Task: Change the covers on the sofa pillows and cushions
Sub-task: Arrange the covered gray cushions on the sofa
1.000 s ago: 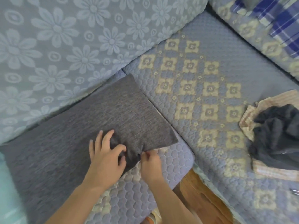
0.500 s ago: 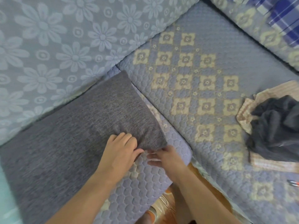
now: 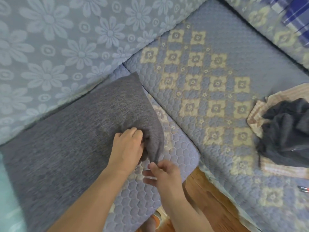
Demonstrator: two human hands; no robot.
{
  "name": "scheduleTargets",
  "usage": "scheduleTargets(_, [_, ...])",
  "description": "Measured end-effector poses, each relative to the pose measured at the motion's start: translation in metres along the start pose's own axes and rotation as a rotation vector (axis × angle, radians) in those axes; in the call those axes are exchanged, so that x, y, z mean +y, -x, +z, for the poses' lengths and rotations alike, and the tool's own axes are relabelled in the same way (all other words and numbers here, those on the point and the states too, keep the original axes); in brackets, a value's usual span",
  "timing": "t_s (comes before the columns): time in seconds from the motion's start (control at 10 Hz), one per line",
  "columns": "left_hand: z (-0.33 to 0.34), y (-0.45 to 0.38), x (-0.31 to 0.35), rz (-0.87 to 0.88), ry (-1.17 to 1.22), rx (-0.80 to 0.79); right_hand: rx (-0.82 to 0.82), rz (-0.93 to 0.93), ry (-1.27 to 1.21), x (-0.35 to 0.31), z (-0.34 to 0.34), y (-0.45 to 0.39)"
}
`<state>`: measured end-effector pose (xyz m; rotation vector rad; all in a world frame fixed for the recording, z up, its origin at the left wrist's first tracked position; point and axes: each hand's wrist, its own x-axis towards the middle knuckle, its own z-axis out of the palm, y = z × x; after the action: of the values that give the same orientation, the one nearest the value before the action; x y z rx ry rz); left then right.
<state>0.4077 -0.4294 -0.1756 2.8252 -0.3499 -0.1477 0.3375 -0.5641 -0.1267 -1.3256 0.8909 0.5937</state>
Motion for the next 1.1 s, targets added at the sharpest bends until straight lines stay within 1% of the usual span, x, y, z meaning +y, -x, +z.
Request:
scheduleTargets(0.1, [0.001, 0.005, -0.005, -0.007, 0.107, 0.013, -0.055, -0.087, 0.227, 0.006, 0.000, -0.028])
scheduleTargets(0.2, [-0.004, 0.016, -0.012, 0.025, 0.206, 0.055, -0.304, -0.064, 0.409, -0.022, -0.034, -0.059])
scheduleTargets(0.3, [-0.008, 0.029, -0.010, 0.085, 0.201, 0.091, -0.313, 0.129, 0.187, -0.060, -0.074, -0.085])
scheduleTargets(0.4, [-0.009, 0.045, -0.006, 0.119, 0.144, 0.091, -0.356, 0.195, 0.130, -0.079, -0.077, -0.103])
scheduleTargets(0.5, [-0.009, 0.067, 0.009, 0.005, 0.093, 0.049, -0.451, 0.238, 0.398, -0.090, -0.045, -0.101])
scheduleTargets(0.6, [-0.011, 0.088, 0.032, -0.602, 0.331, -0.173, -0.469, 0.252, 0.420, -0.095, -0.028, -0.096])
scheduleTargets(0.7, [-0.011, 0.085, 0.041, -1.575, 1.478, -0.168, -0.465, 0.272, 0.226, -0.099, -0.029, -0.093])
scheduleTargets(0.8, [0.003, 0.081, 0.033, -1.601, 1.755, 0.035, -0.441, 0.274, 0.295, -0.103, -0.031, -0.092])
scheduleTargets(0.9, [0.010, 0.076, 0.036, -1.517, 1.442, 0.160, -0.437, 0.282, 0.353, -0.107, -0.028, -0.093])
scheduleTargets(1.0, [0.003, 0.097, 0.033, -1.377, 1.203, 0.099, -0.364, 0.260, 0.392, -0.106, -0.025, -0.099])
scheduleTargets(1.1, [-0.005, 0.140, -0.012, -1.450, 1.173, 0.019, -0.335, 0.149, 0.578, -0.088, -0.014, -0.101])
